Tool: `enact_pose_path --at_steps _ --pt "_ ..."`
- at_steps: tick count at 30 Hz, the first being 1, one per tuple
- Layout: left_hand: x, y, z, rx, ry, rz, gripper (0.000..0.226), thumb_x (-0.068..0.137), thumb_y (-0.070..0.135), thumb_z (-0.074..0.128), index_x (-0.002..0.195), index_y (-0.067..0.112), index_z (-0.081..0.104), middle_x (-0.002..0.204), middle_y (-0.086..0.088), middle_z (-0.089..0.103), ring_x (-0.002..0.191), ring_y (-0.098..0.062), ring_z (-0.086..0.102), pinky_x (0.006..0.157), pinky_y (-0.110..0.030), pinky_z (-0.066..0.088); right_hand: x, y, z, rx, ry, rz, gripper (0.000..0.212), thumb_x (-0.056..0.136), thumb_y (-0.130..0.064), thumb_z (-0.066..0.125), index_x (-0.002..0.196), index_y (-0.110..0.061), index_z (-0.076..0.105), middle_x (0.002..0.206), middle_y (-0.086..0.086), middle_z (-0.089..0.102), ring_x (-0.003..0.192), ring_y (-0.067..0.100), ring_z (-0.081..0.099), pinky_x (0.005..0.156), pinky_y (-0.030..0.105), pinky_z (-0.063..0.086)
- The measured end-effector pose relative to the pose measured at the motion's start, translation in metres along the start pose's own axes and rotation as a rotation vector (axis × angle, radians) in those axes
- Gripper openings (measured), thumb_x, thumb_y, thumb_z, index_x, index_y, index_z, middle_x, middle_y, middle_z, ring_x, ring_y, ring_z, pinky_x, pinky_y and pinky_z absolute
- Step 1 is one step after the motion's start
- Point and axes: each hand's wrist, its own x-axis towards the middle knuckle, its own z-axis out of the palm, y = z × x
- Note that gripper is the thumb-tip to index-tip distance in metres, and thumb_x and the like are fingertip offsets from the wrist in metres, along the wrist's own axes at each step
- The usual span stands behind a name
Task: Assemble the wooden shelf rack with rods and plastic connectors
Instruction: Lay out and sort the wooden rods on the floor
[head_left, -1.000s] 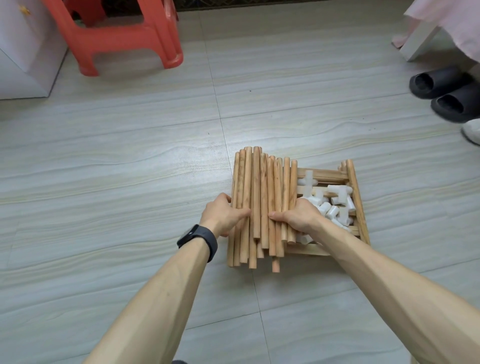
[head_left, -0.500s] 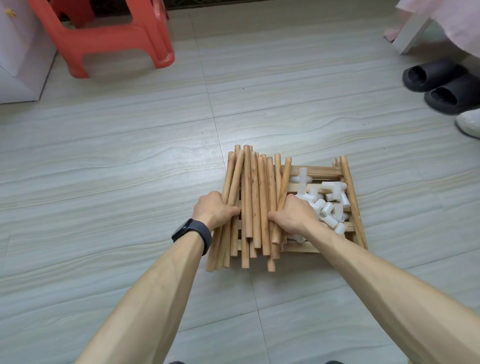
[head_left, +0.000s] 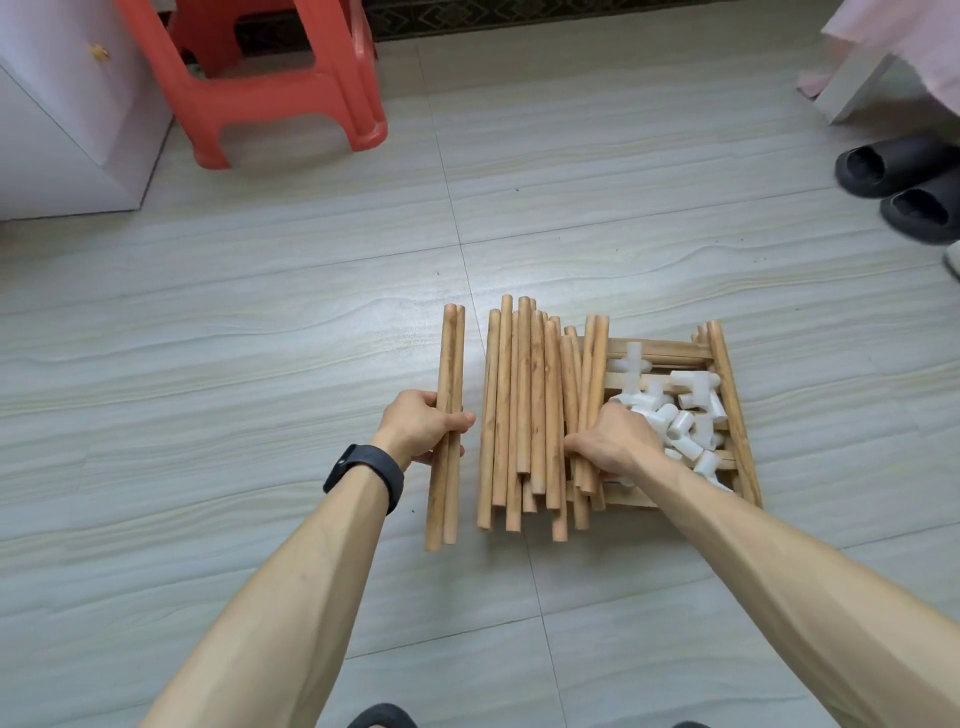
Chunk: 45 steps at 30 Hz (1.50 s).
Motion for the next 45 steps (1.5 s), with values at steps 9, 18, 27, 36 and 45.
enact_pose_path --at_steps 9,18,27,36,45 --pt "-0.02 -0.022 -0.036 -0.042 0.077 0.009 0.026 0.085 0.021 0.082 0.101 0.008 0.067 0.091 -0.013 0.075 0.069 -0.027 0.076 0.065 -0.042 0.064 -0.016 0.01 -0.001 -0.012 0.134 0.002 0.017 0.081 -0.034 0.07 0.078 -0.02 0.061 0.08 0.002 0.067 0.081 0.026 0.063 0.065 0.033 0.049" --pt "-0.035 -0.095 -0.086 0.085 0.241 -0.065 0.018 0.085 0.026 0.08 0.096 0.019 0.066 0.083 -0.006 0.074 0.069 -0.022 0.075 0.065 -0.038 0.064 -0.065 -0.041 -0.004 0.202 0.046 -0.182 0.02 0.077 -0.039 0.073 0.09 -0.025 0.067 0.084 -0.009 0.073 0.081 0.011 0.069 0.068 0.029 0.055" --pt "-0.035 -0.174 -0.108 0.159 0.452 -0.126 0.032 0.085 0.03 0.073 0.115 0.019 0.066 0.102 0.002 0.07 0.102 -0.023 0.065 0.081 -0.028 0.049 -0.099 -0.129 0.149 0.016 -0.278 -0.278 0.034 0.077 -0.04 0.07 0.104 -0.018 0.065 0.1 0.003 0.072 0.097 0.027 0.067 0.084 0.038 0.056" --pt "-0.045 -0.188 -0.1 0.43 0.58 -0.099 0.081 0.089 0.045 0.067 0.156 0.03 0.023 0.134 -0.012 0.041 0.125 -0.034 0.044 0.091 -0.041 0.046 -0.087 -0.122 0.201 -0.121 -0.186 -0.361 0.054 0.093 -0.043 0.06 0.135 -0.015 0.041 0.13 0.01 0.043 0.115 0.04 0.055 0.091 0.044 0.049" --pt "-0.047 -0.181 -0.081 0.41 0.538 -0.014 0.068 0.093 0.034 0.06 0.154 0.033 0.029 0.136 -0.008 0.041 0.125 -0.03 0.048 0.093 -0.045 0.051 -0.093 -0.12 0.205 0.035 -0.177 -0.347 0.04 0.101 -0.021 0.047 0.138 -0.007 0.038 0.131 0.017 0.051 0.119 0.041 0.054 0.096 0.042 0.043"
